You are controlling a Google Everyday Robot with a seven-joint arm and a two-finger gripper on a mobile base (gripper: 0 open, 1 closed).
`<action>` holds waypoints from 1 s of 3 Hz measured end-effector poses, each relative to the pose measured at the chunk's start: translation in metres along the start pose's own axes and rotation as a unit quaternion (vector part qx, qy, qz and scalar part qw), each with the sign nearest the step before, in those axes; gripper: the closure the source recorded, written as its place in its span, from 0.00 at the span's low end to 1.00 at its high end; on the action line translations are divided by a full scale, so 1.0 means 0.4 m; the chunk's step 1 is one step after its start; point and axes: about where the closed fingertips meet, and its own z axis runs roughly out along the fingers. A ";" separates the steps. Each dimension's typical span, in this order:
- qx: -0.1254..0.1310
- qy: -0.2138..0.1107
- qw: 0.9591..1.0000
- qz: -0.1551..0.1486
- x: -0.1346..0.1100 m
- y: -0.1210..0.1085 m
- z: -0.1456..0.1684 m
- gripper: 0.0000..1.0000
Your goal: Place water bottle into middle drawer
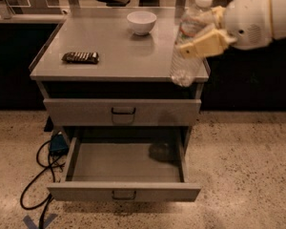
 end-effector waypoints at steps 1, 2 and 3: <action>0.000 0.015 0.999 0.040 0.094 0.055 -0.036 1.00; 0.000 0.016 0.999 0.040 0.097 0.054 -0.036 1.00; -0.007 0.026 0.999 0.036 0.096 0.074 -0.012 1.00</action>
Offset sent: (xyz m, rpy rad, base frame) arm -0.0254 -0.0197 -0.0277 0.0065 0.0698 -0.0365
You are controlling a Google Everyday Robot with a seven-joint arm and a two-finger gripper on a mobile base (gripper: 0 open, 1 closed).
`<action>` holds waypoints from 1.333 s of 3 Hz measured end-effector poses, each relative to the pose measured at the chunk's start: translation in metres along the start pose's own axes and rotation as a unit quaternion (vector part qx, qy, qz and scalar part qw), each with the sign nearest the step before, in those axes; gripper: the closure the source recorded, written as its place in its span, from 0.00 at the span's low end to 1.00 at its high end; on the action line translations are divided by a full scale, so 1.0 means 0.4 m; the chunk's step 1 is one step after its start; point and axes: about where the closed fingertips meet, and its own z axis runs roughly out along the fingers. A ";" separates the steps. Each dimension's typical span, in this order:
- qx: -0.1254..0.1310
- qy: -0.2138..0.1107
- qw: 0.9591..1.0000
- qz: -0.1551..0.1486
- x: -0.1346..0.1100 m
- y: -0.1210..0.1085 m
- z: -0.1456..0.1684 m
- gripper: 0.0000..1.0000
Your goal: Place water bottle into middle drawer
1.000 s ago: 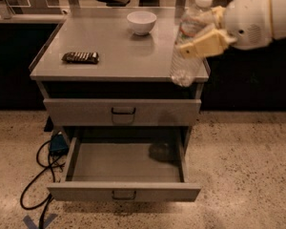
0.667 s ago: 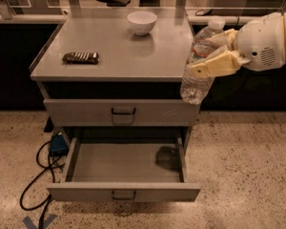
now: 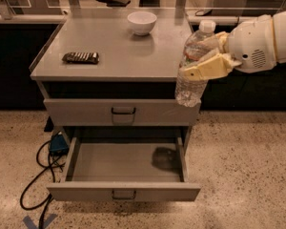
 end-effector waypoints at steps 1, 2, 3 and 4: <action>-0.008 -0.025 1.000 -0.012 -0.009 0.084 0.041 1.00; 0.002 -0.070 0.997 -0.024 0.002 0.200 0.107 1.00; 0.030 -0.076 0.996 -0.043 0.066 0.345 0.272 1.00; 0.031 -0.075 0.996 -0.043 0.066 0.344 0.272 1.00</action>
Offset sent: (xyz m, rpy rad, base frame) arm -0.1325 0.1377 -0.1952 0.1737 0.0563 0.0827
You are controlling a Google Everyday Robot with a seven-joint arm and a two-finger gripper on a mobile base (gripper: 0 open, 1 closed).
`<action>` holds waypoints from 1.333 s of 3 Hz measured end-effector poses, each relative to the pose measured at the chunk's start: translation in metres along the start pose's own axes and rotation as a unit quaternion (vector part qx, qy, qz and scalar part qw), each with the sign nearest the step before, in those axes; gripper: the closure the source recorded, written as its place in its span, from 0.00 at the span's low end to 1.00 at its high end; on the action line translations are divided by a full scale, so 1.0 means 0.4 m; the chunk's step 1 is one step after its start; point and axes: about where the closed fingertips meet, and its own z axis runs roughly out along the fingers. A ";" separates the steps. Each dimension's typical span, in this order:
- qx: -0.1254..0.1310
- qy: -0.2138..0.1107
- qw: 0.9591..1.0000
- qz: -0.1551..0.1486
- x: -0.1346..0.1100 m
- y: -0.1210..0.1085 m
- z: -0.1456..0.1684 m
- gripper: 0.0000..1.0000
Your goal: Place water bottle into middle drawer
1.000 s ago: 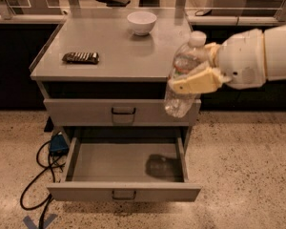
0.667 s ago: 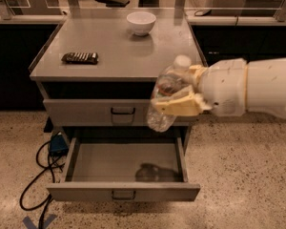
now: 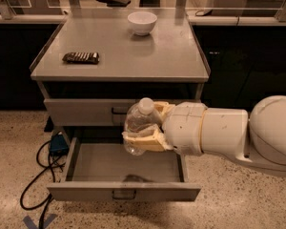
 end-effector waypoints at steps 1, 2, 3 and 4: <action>0.033 0.025 0.999 -0.028 0.038 -0.047 0.000 1.00; 0.080 0.064 0.992 -0.067 0.077 -0.174 -0.013 1.00; 0.079 0.099 0.989 -0.080 0.151 -0.310 0.002 1.00; 0.028 0.110 0.993 -0.027 0.246 -0.419 0.058 1.00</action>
Offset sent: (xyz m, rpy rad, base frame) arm 0.1410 -0.0949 -0.0223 -0.3552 -0.2305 -0.2106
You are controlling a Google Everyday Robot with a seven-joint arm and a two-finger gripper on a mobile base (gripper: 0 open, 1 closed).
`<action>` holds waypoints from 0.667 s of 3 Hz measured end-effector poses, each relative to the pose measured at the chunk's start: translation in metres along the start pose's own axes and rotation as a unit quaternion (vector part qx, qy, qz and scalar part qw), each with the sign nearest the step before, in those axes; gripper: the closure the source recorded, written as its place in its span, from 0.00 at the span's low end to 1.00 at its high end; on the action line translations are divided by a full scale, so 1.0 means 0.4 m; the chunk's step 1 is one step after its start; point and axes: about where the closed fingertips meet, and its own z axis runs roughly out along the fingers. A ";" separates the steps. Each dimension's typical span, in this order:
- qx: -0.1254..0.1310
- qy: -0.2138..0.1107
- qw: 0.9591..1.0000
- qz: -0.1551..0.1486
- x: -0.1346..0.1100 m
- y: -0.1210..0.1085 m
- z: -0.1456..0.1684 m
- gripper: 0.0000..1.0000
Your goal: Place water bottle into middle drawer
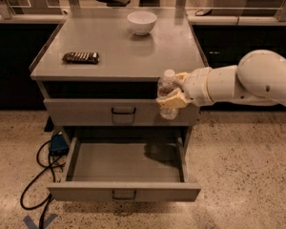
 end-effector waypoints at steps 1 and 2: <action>-0.031 -0.008 0.999 -0.006 -0.042 -0.026 0.034 1.00; -0.031 -0.008 0.999 -0.007 -0.044 -0.025 0.034 1.00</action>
Offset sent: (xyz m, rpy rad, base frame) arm 0.0164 0.0134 0.0062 0.0087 0.0280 0.0561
